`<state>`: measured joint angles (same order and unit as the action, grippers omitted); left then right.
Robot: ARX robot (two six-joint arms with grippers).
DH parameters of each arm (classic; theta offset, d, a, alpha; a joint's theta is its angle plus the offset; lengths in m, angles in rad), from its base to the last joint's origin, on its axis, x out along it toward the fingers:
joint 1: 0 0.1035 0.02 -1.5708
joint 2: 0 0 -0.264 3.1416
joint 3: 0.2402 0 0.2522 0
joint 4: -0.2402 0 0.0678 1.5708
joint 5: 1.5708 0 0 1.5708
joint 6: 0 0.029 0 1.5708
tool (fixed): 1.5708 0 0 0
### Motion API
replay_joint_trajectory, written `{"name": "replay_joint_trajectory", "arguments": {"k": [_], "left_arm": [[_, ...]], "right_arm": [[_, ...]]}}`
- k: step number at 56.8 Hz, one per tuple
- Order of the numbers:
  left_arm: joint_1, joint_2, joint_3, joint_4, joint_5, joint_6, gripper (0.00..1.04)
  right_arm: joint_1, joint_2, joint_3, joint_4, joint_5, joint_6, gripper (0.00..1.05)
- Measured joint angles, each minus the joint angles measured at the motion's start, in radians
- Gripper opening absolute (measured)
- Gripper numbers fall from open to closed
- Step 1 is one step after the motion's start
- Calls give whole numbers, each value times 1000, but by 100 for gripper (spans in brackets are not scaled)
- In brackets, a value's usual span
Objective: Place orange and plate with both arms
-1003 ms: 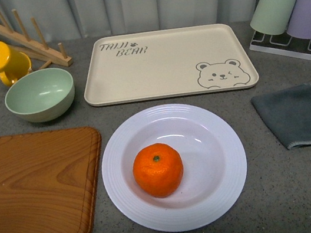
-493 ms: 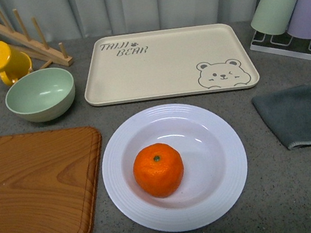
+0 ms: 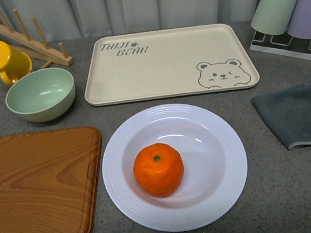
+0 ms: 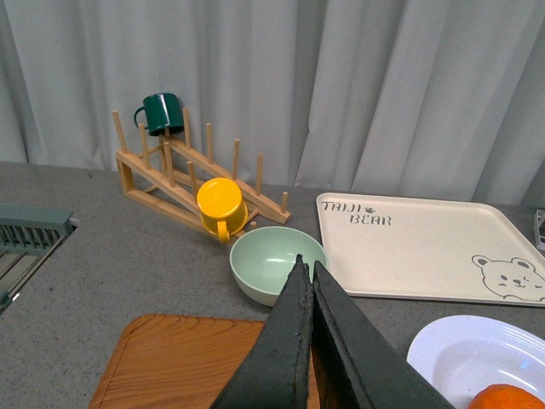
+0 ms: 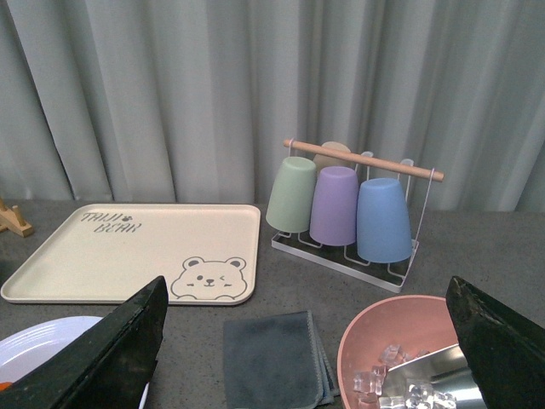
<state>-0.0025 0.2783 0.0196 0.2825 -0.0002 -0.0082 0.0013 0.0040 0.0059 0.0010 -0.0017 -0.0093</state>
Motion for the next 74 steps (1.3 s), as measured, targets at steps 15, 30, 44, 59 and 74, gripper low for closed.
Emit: {"name": "replay_joint_trajectory", "arguments": {"k": [15,30,44,59,74], "left_arm": [[0,-76,0,-76,0,0,4],[0,-264,0,-275,0,1,4],[0,-274,0,-280,0,0,28],[0,-274,0,-282,0,1,77],[0,-274,0,-282,0,3,98]], "right_arm": [[0,0,0,0,0,0,96],[0,0,0,0,0,0,96],[-1,18,9,-34,7,-9,96],[-8,310,21,179,-89,-24,96],[-17,808,109,358,-267,10,96]]}}
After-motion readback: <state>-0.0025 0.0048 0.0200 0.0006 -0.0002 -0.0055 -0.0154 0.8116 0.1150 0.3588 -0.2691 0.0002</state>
